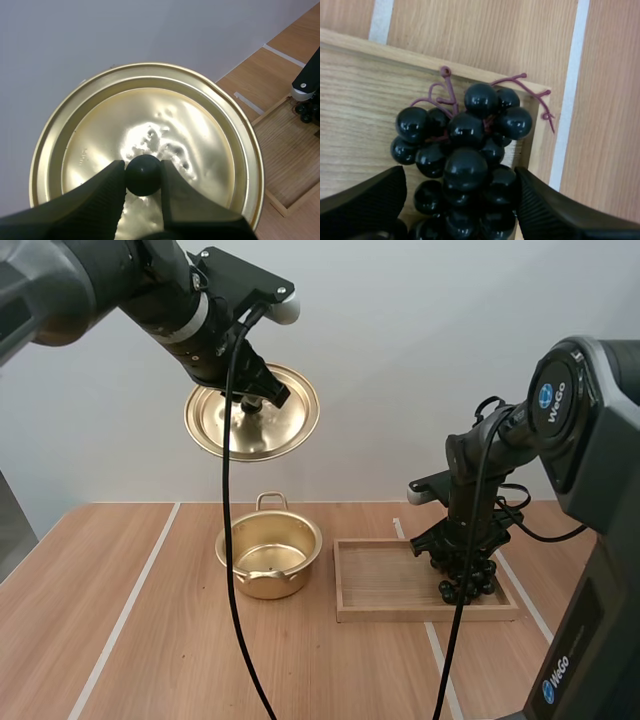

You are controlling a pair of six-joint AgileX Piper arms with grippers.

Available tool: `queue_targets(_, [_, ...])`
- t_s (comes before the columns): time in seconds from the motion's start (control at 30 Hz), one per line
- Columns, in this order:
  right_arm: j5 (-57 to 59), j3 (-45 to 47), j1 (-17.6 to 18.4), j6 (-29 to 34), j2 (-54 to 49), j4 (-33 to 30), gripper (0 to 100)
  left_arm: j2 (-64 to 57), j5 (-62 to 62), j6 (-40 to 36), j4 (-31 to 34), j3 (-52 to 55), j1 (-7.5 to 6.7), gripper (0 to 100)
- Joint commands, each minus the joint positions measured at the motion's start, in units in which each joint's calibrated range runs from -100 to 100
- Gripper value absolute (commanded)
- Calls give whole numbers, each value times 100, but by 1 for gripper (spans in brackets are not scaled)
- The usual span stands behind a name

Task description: Open the pot, put the grape inside, and close it

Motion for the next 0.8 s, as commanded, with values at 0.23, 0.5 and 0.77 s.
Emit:
queue_targets(0.23, [30,-38,-26,24,270,29,100,-61,-240,-62,-12,-48,-27,0])
queue_targets(0.5, [-61,-38,-26,24,340,-17,100,-61,-257,-62,-36,-48,-27,0])
queue_targets(0.77, [-149,-38,-26,24,340,-17,25,-61,-257,-62,-36,-48,-27,0])
